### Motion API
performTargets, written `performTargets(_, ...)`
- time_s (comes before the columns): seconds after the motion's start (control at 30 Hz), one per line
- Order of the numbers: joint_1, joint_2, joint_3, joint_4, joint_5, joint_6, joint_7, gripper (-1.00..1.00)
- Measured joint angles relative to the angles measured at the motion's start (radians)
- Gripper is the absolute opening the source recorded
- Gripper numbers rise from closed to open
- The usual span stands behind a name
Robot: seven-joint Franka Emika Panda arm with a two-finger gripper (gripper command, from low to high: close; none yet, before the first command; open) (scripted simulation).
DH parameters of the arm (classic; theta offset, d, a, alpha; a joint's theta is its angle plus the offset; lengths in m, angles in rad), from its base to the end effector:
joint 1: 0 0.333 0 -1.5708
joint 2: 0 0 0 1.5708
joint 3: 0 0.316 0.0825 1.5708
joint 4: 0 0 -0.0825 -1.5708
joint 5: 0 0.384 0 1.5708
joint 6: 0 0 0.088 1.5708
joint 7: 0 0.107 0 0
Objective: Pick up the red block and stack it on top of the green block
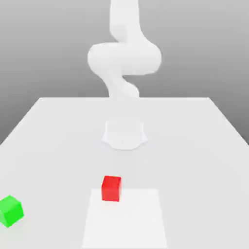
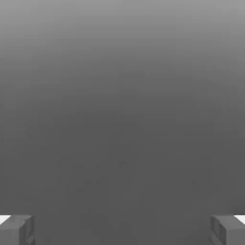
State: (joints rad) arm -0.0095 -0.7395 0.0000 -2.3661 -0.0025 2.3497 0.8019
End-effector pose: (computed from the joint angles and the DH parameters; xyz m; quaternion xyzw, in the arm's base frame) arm 0.3728 -0.0036 0.6610 -0.8596 0.3687 -0.3268 0.1355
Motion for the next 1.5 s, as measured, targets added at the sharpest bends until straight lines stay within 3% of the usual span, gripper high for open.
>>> performTargets(0.53, -0.057, 0.516, -0.035, -0.519, -0.018, 0.408, 0.017, 0.00)
performTargets(0.77, -0.075, 0.870, -0.019, -0.545, 0.027, 0.692, -0.015, 0.00)
performTargets(0.8, -0.081, 0.902, -0.013, -0.540, 0.030, 0.720, -0.017, -1.00)
performTargets(1.03, -0.085, 0.908, -0.010, -0.540, 0.026, 0.725, -0.013, -1.00)
performTargets(1.3, -0.090, 0.651, -0.017, -0.572, -0.003, 0.500, 0.011, -1.00)
performTargets(1.5, -0.220, 0.721, -0.095, -0.388, 0.004, 0.386, 0.211, -1.00)
